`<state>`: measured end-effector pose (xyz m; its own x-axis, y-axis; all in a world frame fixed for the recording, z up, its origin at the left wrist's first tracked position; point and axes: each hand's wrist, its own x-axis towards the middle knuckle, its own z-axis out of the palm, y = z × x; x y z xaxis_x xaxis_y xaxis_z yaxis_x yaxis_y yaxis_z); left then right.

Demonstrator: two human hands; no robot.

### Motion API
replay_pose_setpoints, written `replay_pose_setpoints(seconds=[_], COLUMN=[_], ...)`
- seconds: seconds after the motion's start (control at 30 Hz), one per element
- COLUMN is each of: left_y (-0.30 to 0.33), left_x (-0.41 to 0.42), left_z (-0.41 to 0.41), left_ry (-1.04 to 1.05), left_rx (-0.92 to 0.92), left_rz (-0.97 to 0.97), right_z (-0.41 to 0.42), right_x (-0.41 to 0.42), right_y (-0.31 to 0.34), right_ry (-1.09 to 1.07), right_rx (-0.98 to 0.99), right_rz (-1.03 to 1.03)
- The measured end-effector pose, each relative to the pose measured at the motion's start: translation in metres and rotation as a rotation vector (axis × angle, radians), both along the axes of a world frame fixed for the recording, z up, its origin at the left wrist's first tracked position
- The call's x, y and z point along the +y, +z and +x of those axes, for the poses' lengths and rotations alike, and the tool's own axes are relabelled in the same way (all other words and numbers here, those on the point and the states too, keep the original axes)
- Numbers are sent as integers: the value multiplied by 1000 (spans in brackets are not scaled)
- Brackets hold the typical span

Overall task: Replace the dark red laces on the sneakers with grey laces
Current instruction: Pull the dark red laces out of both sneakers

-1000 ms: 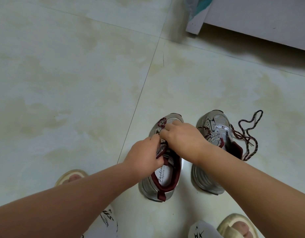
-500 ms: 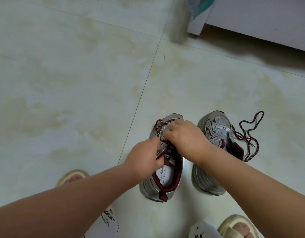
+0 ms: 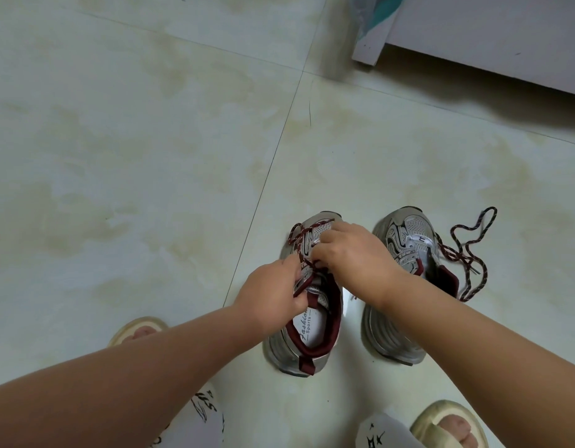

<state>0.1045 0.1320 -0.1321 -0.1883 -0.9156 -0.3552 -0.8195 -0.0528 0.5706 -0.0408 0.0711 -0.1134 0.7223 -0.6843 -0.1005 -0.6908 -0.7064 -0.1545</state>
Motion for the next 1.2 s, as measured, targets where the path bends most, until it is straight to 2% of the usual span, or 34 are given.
replay_pose_setpoints(seconds=[0.07, 0.13, 0.17, 0.2, 0.37, 0.5, 0.57, 0.67, 0.73, 0.77, 0.83, 0.93, 0.97, 1.13, 1.2], left_y=[0, -1, -1, -1, -1, -1, -2, -1, -1, -1, -1, 0, 0, -1, -1], left_x=[1, 1, 2, 2, 1, 0, 1, 1, 1, 1, 0, 0, 0, 1, 0], left_z=[1, 1, 1, 1, -1, -2, -1, -1, -1, -1, -1, -1, -1, -2, -2], left_ry=[1, -4, -9, -13, -8, -12, -8, -11, -15, -16, -15, -13, -13, -9, -8], left_rx=[0, 4, 5, 6, 11, -3, 0, 1, 5, 5, 1, 0, 0, -1, -5], left_rz=[2, -2, -7, -11, -12, -14, -20, -20, -17, -15, -12, -9, -11, -11, -9], right_z=[2, 1, -2, -4, -4, 5, 8, 8, 5, 4, 4, 4, 4, 7, 7], right_x=[2, 0, -1, -1, 6, 1, 0, -6, -14, -15, -11, 1, 4, 2, -2], right_y=[1, 5, 4, 4, 0, -7, -4, 6, 7, 8, 12, 4, -2, -9, -7], right_ry=[-319, -788, -936, -974, -529, -501, -590, -966, -1166, -1193, -1093, -707, -641, -673, -604], right_rx=[-101, -377, -499, -539, -278, -290, -394, -750, -928, -949, -894, -491, -412, -486, -388], right_rz=[120, 333, 407, 437, 449, 446, 543, 732, 724, 704, 703, 634, 590, 581, 557])
